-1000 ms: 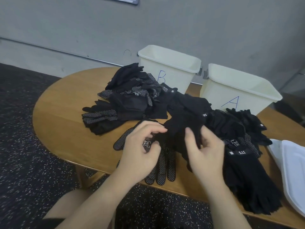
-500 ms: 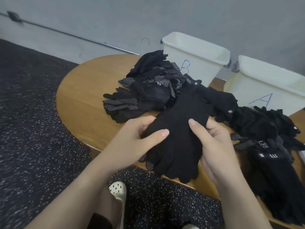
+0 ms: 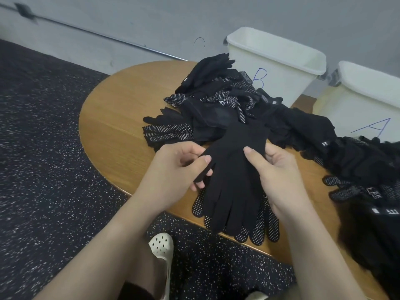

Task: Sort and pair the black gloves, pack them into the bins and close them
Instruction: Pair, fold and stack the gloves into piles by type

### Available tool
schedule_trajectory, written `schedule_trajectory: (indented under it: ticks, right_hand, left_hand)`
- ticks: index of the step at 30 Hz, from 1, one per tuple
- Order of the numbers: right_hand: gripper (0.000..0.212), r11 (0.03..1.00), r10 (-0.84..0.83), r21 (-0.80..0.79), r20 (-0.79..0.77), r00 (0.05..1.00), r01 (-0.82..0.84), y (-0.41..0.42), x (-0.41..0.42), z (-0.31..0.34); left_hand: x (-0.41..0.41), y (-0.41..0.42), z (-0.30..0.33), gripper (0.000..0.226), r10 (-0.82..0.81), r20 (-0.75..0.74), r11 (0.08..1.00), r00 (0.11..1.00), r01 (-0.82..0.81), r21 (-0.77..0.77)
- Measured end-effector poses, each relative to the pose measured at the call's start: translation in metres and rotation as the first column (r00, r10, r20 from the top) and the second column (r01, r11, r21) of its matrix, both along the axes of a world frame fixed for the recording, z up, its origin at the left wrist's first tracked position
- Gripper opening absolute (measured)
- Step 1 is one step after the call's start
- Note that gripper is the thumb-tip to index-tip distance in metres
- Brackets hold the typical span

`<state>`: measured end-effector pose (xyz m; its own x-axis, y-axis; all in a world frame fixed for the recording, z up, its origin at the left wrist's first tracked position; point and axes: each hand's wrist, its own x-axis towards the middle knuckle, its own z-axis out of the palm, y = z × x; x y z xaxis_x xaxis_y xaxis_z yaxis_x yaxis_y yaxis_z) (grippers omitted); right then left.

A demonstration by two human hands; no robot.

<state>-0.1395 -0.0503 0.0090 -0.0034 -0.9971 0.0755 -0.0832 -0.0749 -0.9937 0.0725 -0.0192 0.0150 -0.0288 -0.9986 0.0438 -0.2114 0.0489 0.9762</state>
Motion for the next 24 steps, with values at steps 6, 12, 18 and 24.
schedule_trajectory:
  ticks: [6,12,18,24]
  right_hand:
    - [0.039,0.995,-0.068,-0.086,-0.317,0.946,0.043,-0.013,-0.003,-0.004]
    - [0.022,0.997,-0.080,-0.021,-0.388,0.918,0.078,-0.012,-0.007,-0.002]
    - [0.025,0.991,-0.112,0.018,-0.465,0.878,0.136,-0.014,-0.009,-0.005]
    - [0.025,0.990,-0.126,-0.002,-0.485,0.865,0.143,-0.011,-0.004,-0.003]
  left_hand:
    - [0.003,-0.003,-0.006,0.011,0.080,0.100,0.997,0.992,-0.078,-0.026]
    - [0.006,-0.009,-0.015,0.014,0.173,0.382,0.984,0.908,-0.146,-0.099]
    - [0.004,-0.015,-0.015,0.014,0.194,0.422,0.979,0.886,-0.144,-0.147]
    - [0.005,-0.011,-0.016,0.015,0.226,0.470,0.971,0.853,-0.156,-0.184]
